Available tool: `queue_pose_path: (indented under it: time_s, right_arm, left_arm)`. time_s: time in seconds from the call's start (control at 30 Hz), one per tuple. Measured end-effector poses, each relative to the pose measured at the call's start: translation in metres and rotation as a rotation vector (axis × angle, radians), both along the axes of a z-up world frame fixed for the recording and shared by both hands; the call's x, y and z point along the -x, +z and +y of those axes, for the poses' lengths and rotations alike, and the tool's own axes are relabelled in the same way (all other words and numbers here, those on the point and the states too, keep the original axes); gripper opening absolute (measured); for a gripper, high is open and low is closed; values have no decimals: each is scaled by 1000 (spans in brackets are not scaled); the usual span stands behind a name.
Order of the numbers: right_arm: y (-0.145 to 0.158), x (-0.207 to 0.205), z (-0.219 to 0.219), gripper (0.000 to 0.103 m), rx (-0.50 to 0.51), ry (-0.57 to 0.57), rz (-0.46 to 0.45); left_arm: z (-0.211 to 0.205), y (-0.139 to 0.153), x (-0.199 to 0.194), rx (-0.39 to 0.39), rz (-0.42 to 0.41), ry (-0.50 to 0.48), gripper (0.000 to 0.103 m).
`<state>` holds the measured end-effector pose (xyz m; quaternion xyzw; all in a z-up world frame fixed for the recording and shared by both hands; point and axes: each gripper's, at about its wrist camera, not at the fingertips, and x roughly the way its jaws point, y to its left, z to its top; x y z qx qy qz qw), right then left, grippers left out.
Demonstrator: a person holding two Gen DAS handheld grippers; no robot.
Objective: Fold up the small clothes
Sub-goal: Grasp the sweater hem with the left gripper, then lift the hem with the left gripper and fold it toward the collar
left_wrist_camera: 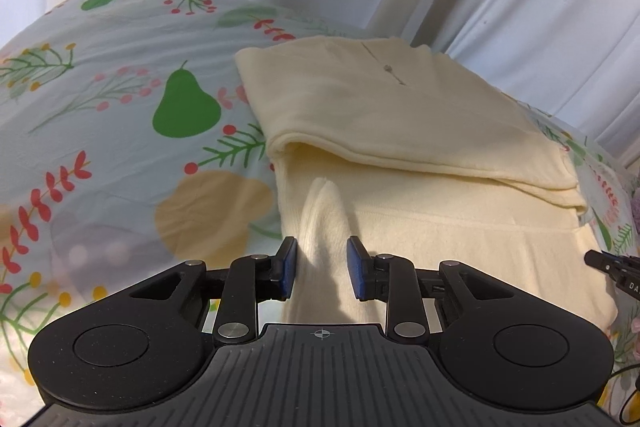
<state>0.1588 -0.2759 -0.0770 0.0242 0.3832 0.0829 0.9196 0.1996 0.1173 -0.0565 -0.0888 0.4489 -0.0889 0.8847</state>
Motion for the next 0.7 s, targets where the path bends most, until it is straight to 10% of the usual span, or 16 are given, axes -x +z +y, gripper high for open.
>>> queue_pose_path:
  time_s: [0.7]
  right_arm:
    - [12, 3, 1, 6, 32, -7, -59]
  left_arm:
    - [-12, 15, -6, -20, -50, -86, 9]
